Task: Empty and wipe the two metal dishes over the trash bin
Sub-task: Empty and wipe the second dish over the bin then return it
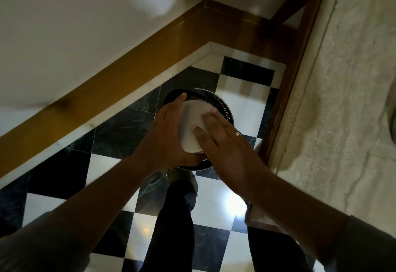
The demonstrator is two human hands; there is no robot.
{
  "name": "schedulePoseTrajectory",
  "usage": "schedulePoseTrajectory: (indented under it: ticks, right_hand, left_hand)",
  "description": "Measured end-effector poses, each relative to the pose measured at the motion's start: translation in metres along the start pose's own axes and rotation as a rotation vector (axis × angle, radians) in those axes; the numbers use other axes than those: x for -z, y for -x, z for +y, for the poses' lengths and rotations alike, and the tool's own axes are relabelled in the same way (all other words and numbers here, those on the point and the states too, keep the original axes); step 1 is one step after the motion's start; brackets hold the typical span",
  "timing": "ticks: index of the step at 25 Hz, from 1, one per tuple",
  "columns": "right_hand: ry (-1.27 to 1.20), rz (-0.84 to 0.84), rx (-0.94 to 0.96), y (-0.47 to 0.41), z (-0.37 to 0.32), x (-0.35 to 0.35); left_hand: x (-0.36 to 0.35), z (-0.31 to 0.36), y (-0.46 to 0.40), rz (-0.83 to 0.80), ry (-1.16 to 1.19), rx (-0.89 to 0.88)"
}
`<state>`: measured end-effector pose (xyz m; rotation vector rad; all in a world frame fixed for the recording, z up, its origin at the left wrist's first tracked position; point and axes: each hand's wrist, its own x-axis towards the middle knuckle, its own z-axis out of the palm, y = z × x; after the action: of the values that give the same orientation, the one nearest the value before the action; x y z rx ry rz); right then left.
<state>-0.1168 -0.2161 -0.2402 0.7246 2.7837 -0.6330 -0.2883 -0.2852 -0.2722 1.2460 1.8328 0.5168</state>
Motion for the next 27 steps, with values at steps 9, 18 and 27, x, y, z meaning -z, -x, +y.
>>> schedulePoseTrajectory:
  ticks: [9,18,27]
  right_hand:
    - [-0.886,0.024,-0.679,-0.005,0.010,0.053]
    - [-1.472,0.360,-1.046,0.046,0.035,0.103]
    - [-1.574,0.580,-1.217,0.109,0.090,0.132]
  left_hand:
    - [0.051,0.058,0.002,0.188,0.873,0.732]
    - [0.043,0.169,-0.019,0.147,0.782,0.782]
    - [0.005,0.270,-0.039,0.054,0.711,0.600]
